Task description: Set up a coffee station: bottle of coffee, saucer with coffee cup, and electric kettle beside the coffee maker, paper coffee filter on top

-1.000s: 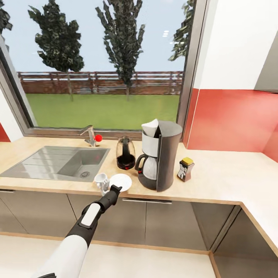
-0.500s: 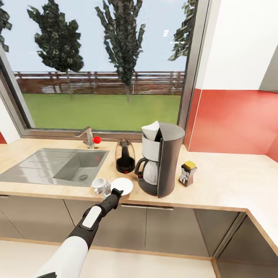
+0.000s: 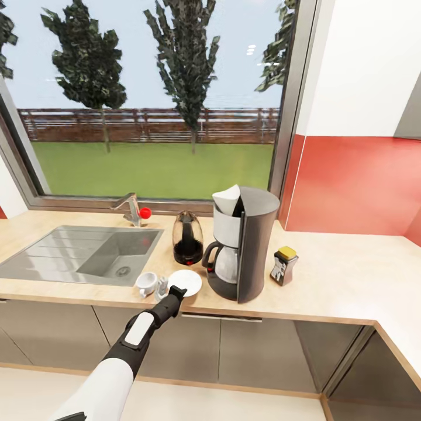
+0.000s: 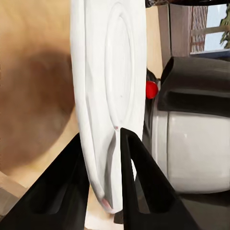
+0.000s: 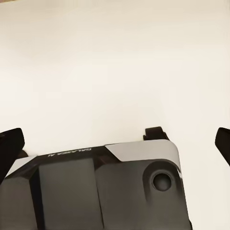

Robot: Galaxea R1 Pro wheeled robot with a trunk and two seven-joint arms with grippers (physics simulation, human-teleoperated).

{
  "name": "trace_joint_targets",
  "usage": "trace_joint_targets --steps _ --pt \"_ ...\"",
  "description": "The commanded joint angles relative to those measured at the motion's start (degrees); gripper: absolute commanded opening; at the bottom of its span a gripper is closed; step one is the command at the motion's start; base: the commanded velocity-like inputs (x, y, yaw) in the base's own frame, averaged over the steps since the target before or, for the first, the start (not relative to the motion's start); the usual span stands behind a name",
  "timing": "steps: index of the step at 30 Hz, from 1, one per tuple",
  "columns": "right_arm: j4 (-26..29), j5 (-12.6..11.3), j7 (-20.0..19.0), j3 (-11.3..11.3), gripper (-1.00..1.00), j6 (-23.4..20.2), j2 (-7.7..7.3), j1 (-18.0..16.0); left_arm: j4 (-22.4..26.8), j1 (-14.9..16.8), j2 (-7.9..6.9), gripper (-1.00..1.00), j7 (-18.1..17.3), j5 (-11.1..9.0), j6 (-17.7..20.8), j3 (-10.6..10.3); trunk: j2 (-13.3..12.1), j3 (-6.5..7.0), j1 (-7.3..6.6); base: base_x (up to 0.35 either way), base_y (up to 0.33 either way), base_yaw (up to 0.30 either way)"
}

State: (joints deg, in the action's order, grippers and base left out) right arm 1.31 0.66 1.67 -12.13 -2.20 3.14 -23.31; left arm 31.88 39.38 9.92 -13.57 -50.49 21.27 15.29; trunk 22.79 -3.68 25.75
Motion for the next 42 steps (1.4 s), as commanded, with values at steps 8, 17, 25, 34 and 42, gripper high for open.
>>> trace_joint_targets --steps 8,17,25,34,42 --pt "0.1 0.0 0.2 -0.3 1.00 -0.2 0.02 0.0 0.0 0.0 0.08 -1.00 0.0 -0.2 0.5 0.4 0.1 -0.13 0.04 0.004 -0.001 0.000" --pt "0.1 0.0 0.2 -0.3 1.00 -0.2 0.02 0.1 0.0 0.1 0.08 -1.00 0.0 -0.3 0.5 0.5 0.1 -0.13 0.04 0.117 0.000 0.000" --pt "0.1 0.0 0.2 -0.3 1.00 -0.2 0.02 0.1 0.0 0.0 0.08 -1.00 0.0 -0.3 0.6 0.6 0.1 -0.13 0.04 0.147 0.000 0.000" --pt "0.1 0.1 0.2 -0.3 1.00 -0.2 0.02 0.1 -1.8 -0.1 0.08 -1.00 0.0 -0.5 0.5 0.6 0.1 -0.13 0.04 0.038 0.000 0.000" --pt "0.1 0.1 0.2 -0.3 1.00 -0.2 0.02 0.1 -1.8 -0.1 0.08 -1.00 0.0 -0.4 0.5 0.6 0.1 -0.13 0.04 0.000 0.000 0.000"
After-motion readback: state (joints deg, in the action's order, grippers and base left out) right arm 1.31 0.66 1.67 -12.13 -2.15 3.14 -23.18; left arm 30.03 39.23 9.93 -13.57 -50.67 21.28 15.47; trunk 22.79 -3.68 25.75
